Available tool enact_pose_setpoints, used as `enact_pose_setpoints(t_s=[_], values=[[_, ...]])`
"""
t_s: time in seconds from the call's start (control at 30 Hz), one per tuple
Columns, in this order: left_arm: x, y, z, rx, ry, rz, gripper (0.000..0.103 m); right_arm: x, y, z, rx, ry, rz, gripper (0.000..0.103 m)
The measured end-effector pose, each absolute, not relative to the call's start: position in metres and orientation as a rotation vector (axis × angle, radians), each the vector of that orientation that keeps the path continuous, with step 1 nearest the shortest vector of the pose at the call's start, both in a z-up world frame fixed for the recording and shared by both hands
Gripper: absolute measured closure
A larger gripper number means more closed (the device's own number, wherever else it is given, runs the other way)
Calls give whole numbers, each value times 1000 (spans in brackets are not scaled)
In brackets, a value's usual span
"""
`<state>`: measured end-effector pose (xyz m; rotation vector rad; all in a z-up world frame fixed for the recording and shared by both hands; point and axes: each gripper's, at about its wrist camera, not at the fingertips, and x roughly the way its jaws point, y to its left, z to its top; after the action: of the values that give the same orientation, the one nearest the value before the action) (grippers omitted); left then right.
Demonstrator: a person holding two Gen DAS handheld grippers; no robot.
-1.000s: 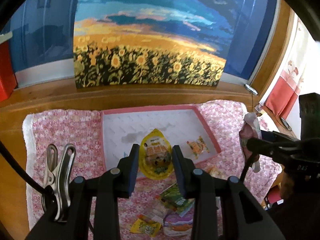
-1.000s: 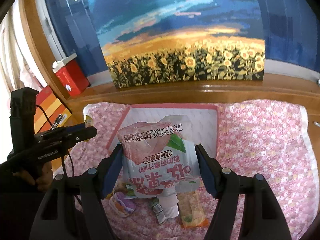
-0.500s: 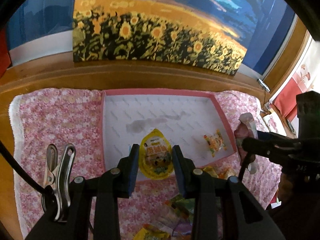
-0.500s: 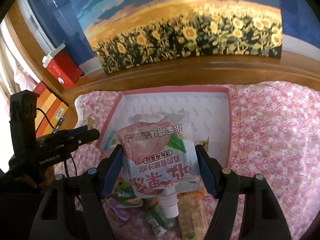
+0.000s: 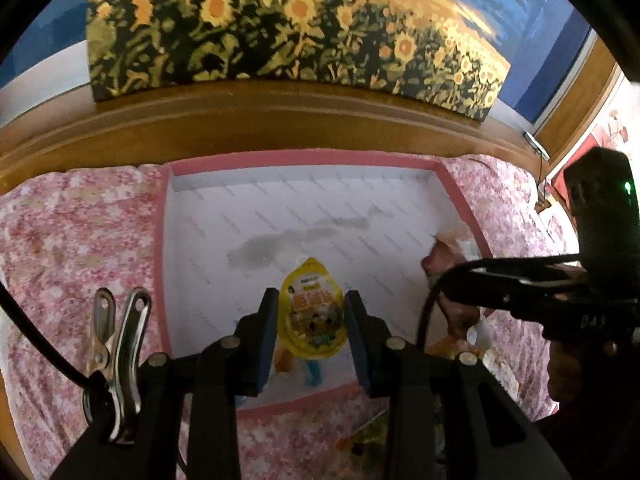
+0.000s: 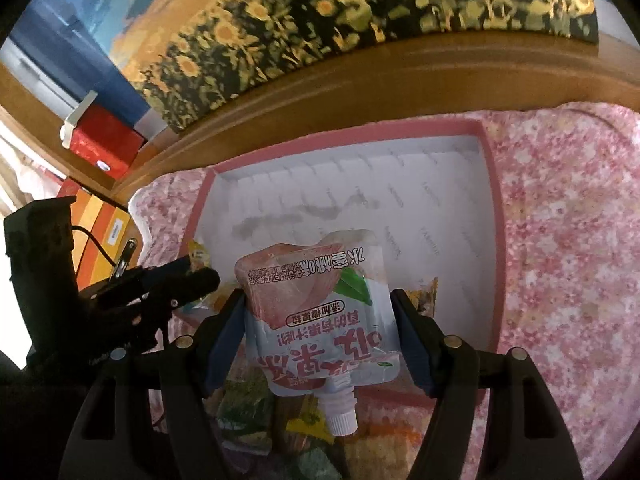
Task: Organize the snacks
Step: 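Carry both pouches over the pink tray and open both tools to release them, then withdraw both open tools from the tray toward the remaining snacks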
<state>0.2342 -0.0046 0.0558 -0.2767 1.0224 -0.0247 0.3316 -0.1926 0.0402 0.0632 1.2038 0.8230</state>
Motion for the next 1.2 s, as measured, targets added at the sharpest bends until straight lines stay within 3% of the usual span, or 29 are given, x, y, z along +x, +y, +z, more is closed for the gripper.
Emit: enact_pose_setpoints(t_s=[0.13,0.17,0.23,0.43,1.2], values=[[240,-5,49,-286,1045,-23,67,336,-189,39,58,1188,827,30],[241,-6,49,-284,1044,-16,65,337,-186,38,47,1186,826,28],[242,-5,49,-285,1039,-3,52,337,-182,36,17,1182,827,27],[238,2,54,-306,1031,42,41,332,-177,43,-27,1144,816,18],[163,-36,127,-166,852,78,38,236,-222,140,-116,839,771,17]])
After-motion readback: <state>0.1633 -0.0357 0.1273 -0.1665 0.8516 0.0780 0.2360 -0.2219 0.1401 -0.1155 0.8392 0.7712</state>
